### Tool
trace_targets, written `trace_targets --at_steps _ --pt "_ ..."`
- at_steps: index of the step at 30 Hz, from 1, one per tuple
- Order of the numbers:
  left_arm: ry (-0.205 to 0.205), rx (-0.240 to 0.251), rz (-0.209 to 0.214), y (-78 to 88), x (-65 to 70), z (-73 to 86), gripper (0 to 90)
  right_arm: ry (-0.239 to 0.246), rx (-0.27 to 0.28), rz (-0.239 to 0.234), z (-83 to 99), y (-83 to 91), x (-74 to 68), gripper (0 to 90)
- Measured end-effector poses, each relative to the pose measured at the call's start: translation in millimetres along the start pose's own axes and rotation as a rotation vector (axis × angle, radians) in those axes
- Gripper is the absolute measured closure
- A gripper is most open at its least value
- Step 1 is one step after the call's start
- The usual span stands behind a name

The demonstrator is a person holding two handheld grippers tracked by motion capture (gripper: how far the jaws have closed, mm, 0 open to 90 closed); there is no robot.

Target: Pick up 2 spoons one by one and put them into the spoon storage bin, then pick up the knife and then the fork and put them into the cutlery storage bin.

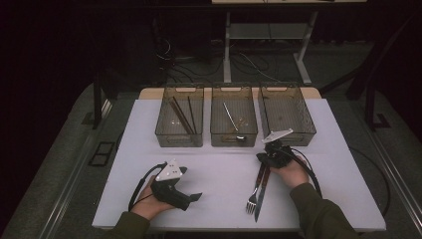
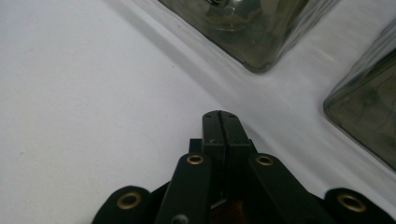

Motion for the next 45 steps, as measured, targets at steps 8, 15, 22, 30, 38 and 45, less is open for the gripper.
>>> trace_targets --at_steps 8,15,22,30,38,45 --pt "-0.005 -0.003 0.004 0.2 0.5 0.0 0.0 0.0 -0.008 0.008 3.5 0.1 1.6 89.4" --pt "-0.003 0.001 0.003 0.4 0.4 -0.4 0.0 0.005 -0.017 0.007 6.1 3.8 4.0 89.5" --pt "-0.002 0.002 0.002 0.5 0.5 -0.3 0.0 0.009 -0.029 0.009 10.6 10.1 5.6 89.5" --pt "-0.002 0.001 0.004 0.1 0.8 -0.3 0.0 0.003 -0.041 0.005 19.2 21.9 7.9 89.5" --pt "0.0 0.006 0.002 0.1 0.5 -0.7 0.0 0.01 -0.056 -0.001 28.3 34.4 8.8 89.5" --pt "-0.002 0.003 0.003 0.1 0.5 -0.4 0.0 0.01 -0.062 -0.008 34.4 42.6 9.2 89.5"
Point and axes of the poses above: each handheld gripper's, and its own axes: y roughly backward along the jaws, z roughly out of its underside, x roughly to its right, the point moved 9 cm from there along -y, roughly forward along the jaws, and after that the axes turned 15 degrees about x, right-handed, at the moved point
